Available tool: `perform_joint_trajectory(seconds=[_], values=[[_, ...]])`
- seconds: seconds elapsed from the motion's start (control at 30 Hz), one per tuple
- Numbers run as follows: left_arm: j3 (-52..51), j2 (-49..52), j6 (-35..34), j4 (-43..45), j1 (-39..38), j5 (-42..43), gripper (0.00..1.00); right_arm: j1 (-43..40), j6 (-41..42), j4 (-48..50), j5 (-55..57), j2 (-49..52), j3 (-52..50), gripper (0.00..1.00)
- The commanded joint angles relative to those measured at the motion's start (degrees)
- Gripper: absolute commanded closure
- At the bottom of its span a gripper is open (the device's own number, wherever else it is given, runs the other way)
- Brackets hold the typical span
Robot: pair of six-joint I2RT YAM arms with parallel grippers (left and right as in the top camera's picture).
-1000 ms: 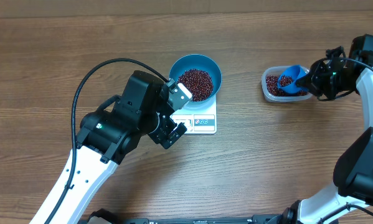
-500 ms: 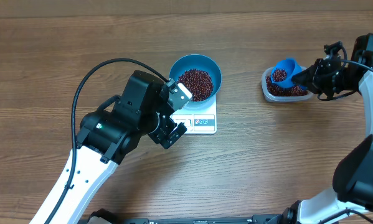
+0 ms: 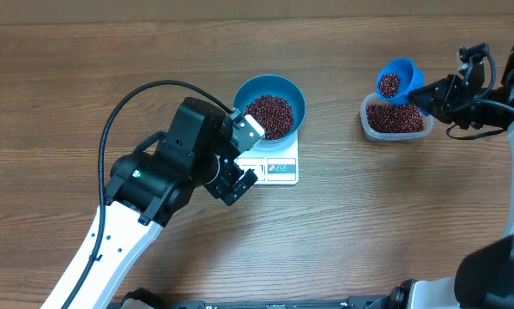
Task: Scoop item into bowl and weigh 150g on scale
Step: 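Lift the filled scoop out of the tub with the right gripper, then carry the filled scoop over the teal bowl with the right gripper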
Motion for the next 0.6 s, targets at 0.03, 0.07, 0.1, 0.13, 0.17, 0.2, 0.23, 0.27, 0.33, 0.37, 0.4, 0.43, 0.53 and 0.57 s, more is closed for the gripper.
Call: perform_joint_trajectory(seconds=[0.03, 0.07, 0.1, 0.13, 0.17, 0.2, 0.23, 0.27, 0.33, 0.37, 0.4, 0.43, 0.53, 0.57], values=[[1.29, -0.15, 1.05, 0.26, 0.39, -0.17, 0.00, 3.32, -0.98, 0.35, -2.25, -4.00, 1.60, 0.96], [1.29, -0.15, 1.05, 0.26, 0.39, -0.17, 0.00, 4.24, -0.96, 0.44, -2.25, -4.33, 1.60, 0.96], [1.29, -0.15, 1.05, 0.26, 0.39, -0.17, 0.01, 5.42, -0.94, 0.55, -2.25, -4.57, 1.60, 0.96], [1.29, -0.15, 1.05, 0.26, 0.39, -0.17, 0.00, 6.51, -0.92, 0.66, -2.23, -4.72, 1.60, 0.96], [1.29, -0.15, 1.05, 0.26, 0.39, -0.17, 0.00, 7.87, -0.72, 0.79, -2.23, -4.74, 1.60, 0.96], [1.29, -0.15, 1.05, 0.26, 0.39, -0.17, 0.00, 9.05, -0.48, 0.96, -2.19, -4.74, 1.60, 0.96], [1.29, -0.15, 1.05, 0.26, 0.39, -0.17, 0.00, 10.21, -0.48, 1.05, -2.19, -4.74, 1.60, 0.96], [1.29, -0.15, 1.05, 0.26, 0.39, -0.17, 0.00, 11.58, -0.48, 1.31, -2.19, -4.74, 1.60, 0.96], [1.29, -0.15, 1.05, 0.26, 0.39, -0.17, 0.00, 13.92, 0.17, 2.23, -2.01, -4.74, 1.60, 0.96], [1.29, -0.15, 1.05, 0.26, 0.39, -0.17, 0.01, 15.06, 0.81, 2.78, -1.79, -4.74, 1.60, 0.96], [1.29, -0.15, 1.05, 0.26, 0.39, -0.17, 0.00, 16.33, 0.81, 3.34, -1.77, -4.74, 1.60, 0.96], [1.29, -0.15, 1.05, 0.26, 0.39, -0.17, 0.00, 17.40, 0.81, 3.80, -1.64, -4.74, 1.60, 0.96], [1.29, -0.15, 1.05, 0.26, 0.39, -0.17, 0.00, 20.83, 2.78, 5.11, 1.31, -4.74, 1.60, 0.96], [1.29, -0.15, 1.05, 0.26, 0.39, -0.17, 0.01, 21.97, 3.19, 5.51, 2.56, -4.74, 1.60, 0.96]])
